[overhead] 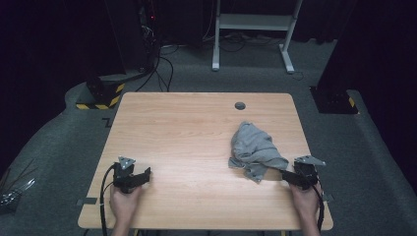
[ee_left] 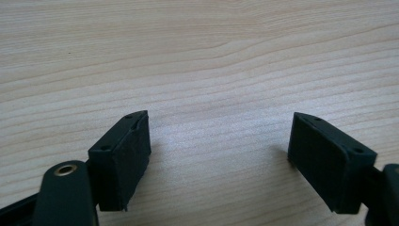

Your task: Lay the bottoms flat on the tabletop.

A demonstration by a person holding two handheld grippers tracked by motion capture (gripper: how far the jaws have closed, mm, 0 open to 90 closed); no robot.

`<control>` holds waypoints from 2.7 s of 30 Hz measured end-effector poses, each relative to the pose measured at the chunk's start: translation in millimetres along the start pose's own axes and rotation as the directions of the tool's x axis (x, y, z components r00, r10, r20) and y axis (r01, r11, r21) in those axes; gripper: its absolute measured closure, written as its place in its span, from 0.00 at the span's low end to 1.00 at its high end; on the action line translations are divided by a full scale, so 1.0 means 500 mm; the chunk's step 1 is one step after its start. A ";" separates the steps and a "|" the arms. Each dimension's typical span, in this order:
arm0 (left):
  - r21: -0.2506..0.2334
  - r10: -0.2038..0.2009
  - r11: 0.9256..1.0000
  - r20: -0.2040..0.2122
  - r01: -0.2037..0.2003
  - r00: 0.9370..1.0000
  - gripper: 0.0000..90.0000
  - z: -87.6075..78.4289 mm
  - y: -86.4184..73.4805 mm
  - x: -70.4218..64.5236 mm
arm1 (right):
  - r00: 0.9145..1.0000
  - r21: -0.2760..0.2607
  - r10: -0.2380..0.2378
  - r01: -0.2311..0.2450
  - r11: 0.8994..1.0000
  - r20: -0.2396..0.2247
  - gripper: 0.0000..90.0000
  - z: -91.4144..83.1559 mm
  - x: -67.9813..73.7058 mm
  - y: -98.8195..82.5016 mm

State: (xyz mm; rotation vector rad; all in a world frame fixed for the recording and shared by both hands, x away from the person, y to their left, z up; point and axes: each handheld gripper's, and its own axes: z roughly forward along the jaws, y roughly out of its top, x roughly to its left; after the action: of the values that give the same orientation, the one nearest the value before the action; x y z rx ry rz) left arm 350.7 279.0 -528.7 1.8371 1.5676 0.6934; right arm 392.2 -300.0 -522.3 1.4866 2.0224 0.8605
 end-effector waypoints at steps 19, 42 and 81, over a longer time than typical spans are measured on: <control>0.003 0.007 1.000 0.002 -0.007 1.000 0.22 0.001 0.001 -0.002 | 1.000 0.001 -0.001 0.001 1.000 -0.006 0.38 0.000 0.001 0.000; 0.001 0.002 1.000 0.002 -0.002 1.000 0.23 0.002 0.001 -0.001 | 0.998 -0.070 -0.022 0.018 0.997 -0.060 0.41 -0.041 -0.003 -0.019; 0.000 -0.004 1.000 -0.003 0.004 1.000 0.25 0.001 0.001 -0.001 | 0.970 -0.180 -0.145 0.109 0.978 -0.198 0.26 -0.053 0.098 0.090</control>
State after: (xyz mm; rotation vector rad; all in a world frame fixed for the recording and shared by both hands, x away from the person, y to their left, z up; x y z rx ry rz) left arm 351.1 278.5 -528.7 1.8330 1.5730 0.6942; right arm 388.9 -249.2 -472.2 1.2030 2.1082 1.1444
